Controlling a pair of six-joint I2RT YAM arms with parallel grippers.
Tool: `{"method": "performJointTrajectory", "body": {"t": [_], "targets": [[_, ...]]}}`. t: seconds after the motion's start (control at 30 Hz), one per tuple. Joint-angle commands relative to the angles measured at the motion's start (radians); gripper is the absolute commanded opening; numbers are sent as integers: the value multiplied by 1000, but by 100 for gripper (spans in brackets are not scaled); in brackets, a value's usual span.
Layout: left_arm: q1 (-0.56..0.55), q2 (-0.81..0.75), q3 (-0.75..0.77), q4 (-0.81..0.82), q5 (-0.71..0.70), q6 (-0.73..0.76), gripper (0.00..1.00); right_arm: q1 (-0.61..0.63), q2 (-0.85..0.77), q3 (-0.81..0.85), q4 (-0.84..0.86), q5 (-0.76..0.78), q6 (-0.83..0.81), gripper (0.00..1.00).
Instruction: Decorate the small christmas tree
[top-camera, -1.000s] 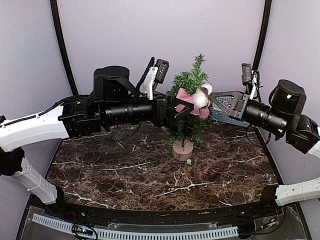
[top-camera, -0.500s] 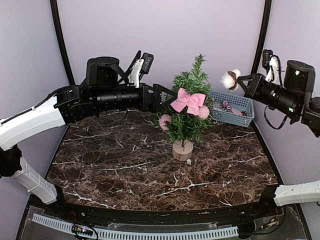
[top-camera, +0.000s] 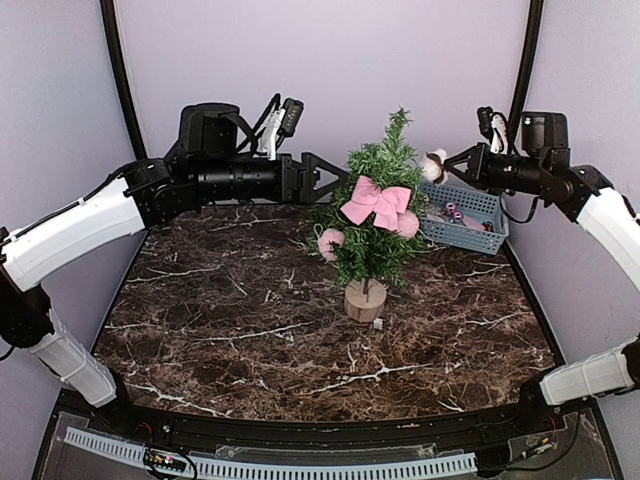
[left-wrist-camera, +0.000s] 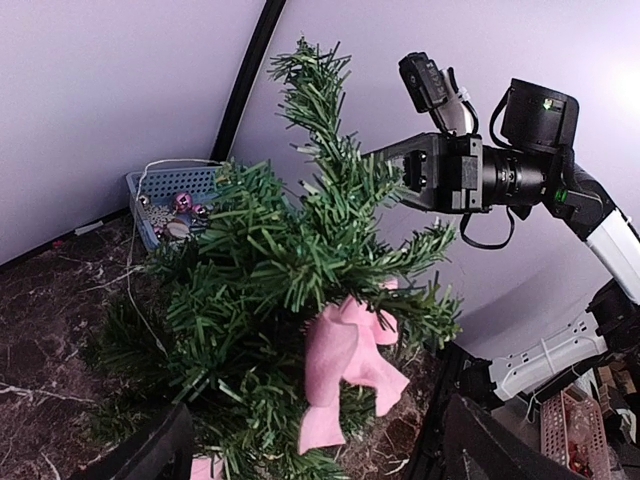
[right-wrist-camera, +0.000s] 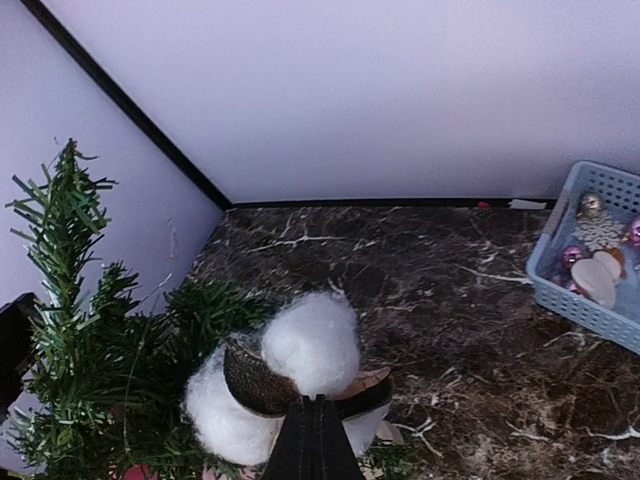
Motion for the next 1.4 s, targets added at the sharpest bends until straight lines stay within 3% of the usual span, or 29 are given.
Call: {"method": "performJointTrajectory", "body": {"t": [0.0,0.3,0.73,1.13,1.37], "targets": [[19,29,67,-9,41,20,88,-14,53,72,75,-304,-49,0],[24,141,218,-82,45,82,77,-14,104,85,21,-482,-111,0],[24,218,323,-134,20,120,45,-15,161,80,46,-519,-113,0],[25,265,391,-153,45,145,44,-8,176,92,76,-547,-97,0],[25,288,411,-160,56,146,26,10,199,80,83,-531,-96,0]]}}
